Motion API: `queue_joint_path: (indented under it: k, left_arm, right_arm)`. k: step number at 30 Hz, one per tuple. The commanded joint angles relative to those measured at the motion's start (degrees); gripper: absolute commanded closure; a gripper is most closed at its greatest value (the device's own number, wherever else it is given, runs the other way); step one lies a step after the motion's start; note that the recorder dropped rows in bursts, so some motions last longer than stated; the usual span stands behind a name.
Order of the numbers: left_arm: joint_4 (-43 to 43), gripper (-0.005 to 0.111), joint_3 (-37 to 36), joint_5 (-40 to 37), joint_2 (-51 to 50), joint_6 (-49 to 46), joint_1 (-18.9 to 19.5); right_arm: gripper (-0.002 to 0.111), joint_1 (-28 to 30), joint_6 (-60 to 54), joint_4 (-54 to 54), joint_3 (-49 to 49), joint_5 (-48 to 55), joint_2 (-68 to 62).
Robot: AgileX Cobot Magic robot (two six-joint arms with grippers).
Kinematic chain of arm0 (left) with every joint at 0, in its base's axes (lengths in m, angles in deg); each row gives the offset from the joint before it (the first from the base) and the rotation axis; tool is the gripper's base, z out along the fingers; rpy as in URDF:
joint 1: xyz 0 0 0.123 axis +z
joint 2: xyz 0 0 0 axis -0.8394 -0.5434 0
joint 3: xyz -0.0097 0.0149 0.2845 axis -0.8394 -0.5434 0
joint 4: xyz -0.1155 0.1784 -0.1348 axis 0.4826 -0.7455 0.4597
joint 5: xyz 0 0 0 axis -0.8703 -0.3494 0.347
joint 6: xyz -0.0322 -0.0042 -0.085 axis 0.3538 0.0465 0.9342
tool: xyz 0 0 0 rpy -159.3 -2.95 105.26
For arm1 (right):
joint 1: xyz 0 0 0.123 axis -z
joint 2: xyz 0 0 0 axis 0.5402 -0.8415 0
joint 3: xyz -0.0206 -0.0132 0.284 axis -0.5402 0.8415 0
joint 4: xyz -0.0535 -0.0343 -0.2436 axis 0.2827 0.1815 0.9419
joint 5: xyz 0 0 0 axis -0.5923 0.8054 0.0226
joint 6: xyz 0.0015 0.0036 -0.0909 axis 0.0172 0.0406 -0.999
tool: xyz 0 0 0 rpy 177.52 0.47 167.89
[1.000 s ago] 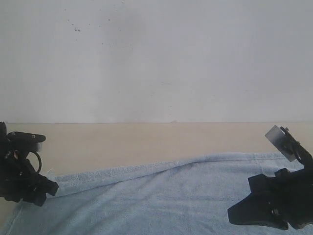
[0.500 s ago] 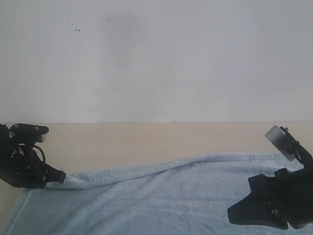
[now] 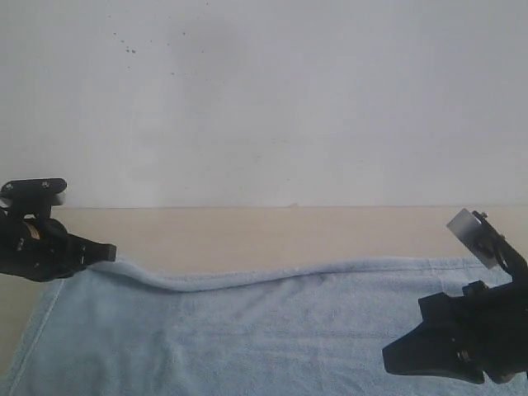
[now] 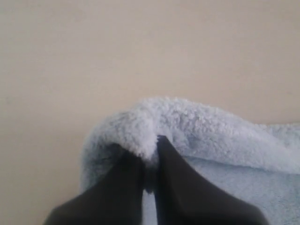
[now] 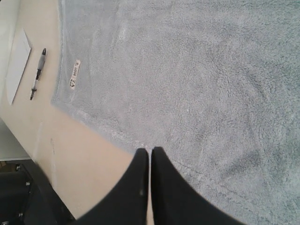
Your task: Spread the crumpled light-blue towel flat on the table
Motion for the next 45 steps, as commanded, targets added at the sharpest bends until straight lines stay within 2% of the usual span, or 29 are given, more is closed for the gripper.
queue_joint_path:
  k: [1,2,4,10,11,13,19,24,26,28,31,33,37,42,45]
  left_arm:
    - [0.2,0.103,0.9,-1.2,-0.3,0.5,2.2]
    - [0.2,0.101,1.1,-2.1,-0.4,0.2,2.6]
    - [0.1,0.092,1.2,-3.7,-0.5,-0.4,3.0]
    - [0.4,0.040,1.3,-4.8,-0.5,0.7,2.9]
    - [1.0,0.034,1.3,-4.5,-0.5,0.7,2.9]
    - [1.2,0.031,1.3,-4.5,-0.5,0.7,2.9]
    - [1.3,0.031,1.3,-8.2,2.0,0.7,2.9]
    - [5.1,0.041,1.3,-15.8,4.9,-1.3,0.9]
    - [5.5,0.054,1.1,-18.9,5.7,-6.1,-1.9]
    - [6.4,0.073,0.2,-19.7,6.7,-10.4,-4.9]
    - [5.1,0.102,-1.5,-19.3,10.2,-11.6,-8.8]
    - [3.7,0.103,-2.7,-18.3,14.2,-9.9,-9.8]
    - [3.6,0.103,-7.6,-13.2,27.5,-6.8,-7.9]
    - [3.6,0.103,-17.8,-2.7,46.8,-6.8,-2.3]
    - [3.8,0.103,-23.9,0.4,56.7,-6.8,-0.1]
  right_arm:
    - [0.107,-0.2,-1.6,-0.3,-0.3,0.0,0.4]
    - [0.107,-0.2,-1.6,-0.3,-0.3,0.0,0.4]
    - [0.107,-0.2,-2.0,-0.3,-0.3,0.0,0.4]
    - [0.107,-0.2,-3.3,0.9,-0.3,-0.5,0.4]
    - [0.107,-0.2,-3.3,1.4,-0.3,-0.5,0.4]
    - [0.107,-0.2,-3.3,1.8,-0.3,-0.5,0.4]
    - [0.107,0.0,-1.9,3.9,-0.3,-6.5,0.4]
    - [0.107,0.0,11.2,17.0,-0.3,-18.7,0.4]
    - [0.107,0.0,18.5,24.2,-0.3,-22.2,0.4]
    - [0.107,0.0,25.6,30.3,-0.3,-22.9,0.9]
    - [0.107,0.0,27.4,32.2,-0.3,-24.0,4.5]
    - [0.107,0.0,27.4,32.7,-0.3,-25.8,10.1]
    - [0.107,0.0,27.7,40.1,-0.3,-34.7,26.0]
    - [0.107,0.0,29.0,40.6,1.9,-49.5,42.9]
    - [0.107,-0.1,27.9,40.5,3.5,-49.5,48.5]
